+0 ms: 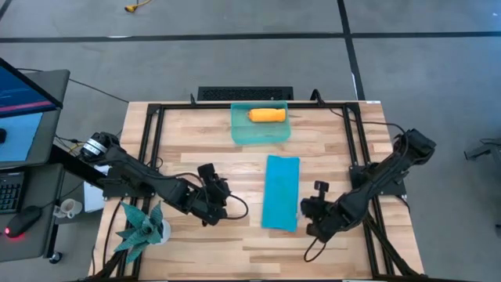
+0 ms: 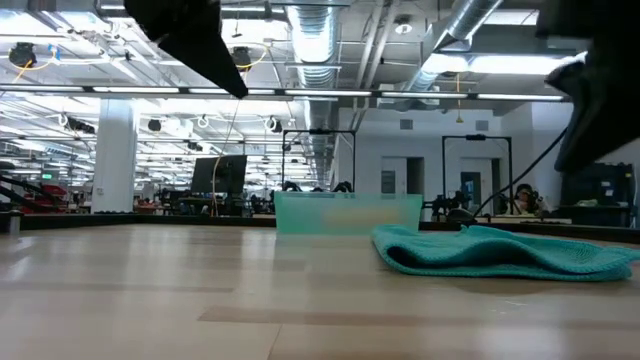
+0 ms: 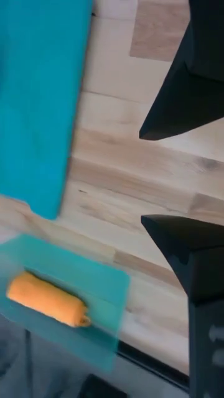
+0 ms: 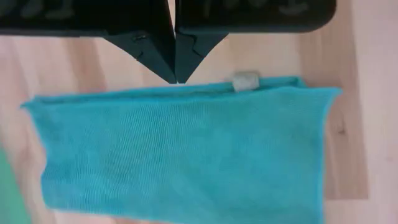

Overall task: Roll microfiber towels into tight, uniform cylinder then place into a basket
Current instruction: Roll the blue microfiber cloth on the table

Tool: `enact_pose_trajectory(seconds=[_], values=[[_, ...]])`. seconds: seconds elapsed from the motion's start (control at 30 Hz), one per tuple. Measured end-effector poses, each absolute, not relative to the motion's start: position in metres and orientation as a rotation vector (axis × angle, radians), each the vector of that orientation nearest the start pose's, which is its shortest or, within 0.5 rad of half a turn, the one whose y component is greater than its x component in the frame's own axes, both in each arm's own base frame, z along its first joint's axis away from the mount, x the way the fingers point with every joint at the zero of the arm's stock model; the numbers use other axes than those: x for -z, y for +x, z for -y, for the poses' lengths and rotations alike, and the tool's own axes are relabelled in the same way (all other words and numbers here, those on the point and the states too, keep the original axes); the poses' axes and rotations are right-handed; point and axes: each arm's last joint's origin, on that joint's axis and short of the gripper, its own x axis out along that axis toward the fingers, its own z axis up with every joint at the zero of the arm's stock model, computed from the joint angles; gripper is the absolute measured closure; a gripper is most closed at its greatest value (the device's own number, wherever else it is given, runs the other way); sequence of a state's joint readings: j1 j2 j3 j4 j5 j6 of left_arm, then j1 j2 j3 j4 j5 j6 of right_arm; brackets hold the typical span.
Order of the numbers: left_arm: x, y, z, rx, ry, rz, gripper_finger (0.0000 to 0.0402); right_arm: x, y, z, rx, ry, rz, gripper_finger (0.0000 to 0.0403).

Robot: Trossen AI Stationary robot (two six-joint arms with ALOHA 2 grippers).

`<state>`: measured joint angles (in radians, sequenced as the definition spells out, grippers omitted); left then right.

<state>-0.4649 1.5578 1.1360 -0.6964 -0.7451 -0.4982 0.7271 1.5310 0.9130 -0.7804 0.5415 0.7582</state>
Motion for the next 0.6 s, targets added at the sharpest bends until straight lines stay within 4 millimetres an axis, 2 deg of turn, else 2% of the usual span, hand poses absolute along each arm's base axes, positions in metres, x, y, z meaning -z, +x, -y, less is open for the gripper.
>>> enact_pose_trajectory(seconds=[0.1, 0.23, 0.33, 0.43, 0.6], values=[[-0.236, 0.287, 0.118, -0.372, 0.230, -0.797, 0.0198, -0.171, 0.200, -0.158, 0.257, -0.088, -1.016, 0.0381], [-0.233, 0.300, 0.119, -0.203, 0.248, -0.709, 0.0198, -0.162, 0.201, -0.159, 0.193, -0.094, -0.963, 0.0381], [-0.233, 0.307, 0.121, -0.053, 0.251, -0.621, 0.0198, -0.161, 0.206, -0.162, 0.132, -0.121, -0.920, 0.0381], [-0.224, 0.313, 0.121, 0.074, 0.272, -0.572, 0.0198, -0.164, 0.210, -0.167, 0.089, -0.123, -0.871, 0.0381], [-0.202, 0.326, 0.122, 0.117, 0.377, -0.577, 0.0198, -0.167, 0.215, -0.169, 0.070, -0.098, -0.825, 0.0381]])
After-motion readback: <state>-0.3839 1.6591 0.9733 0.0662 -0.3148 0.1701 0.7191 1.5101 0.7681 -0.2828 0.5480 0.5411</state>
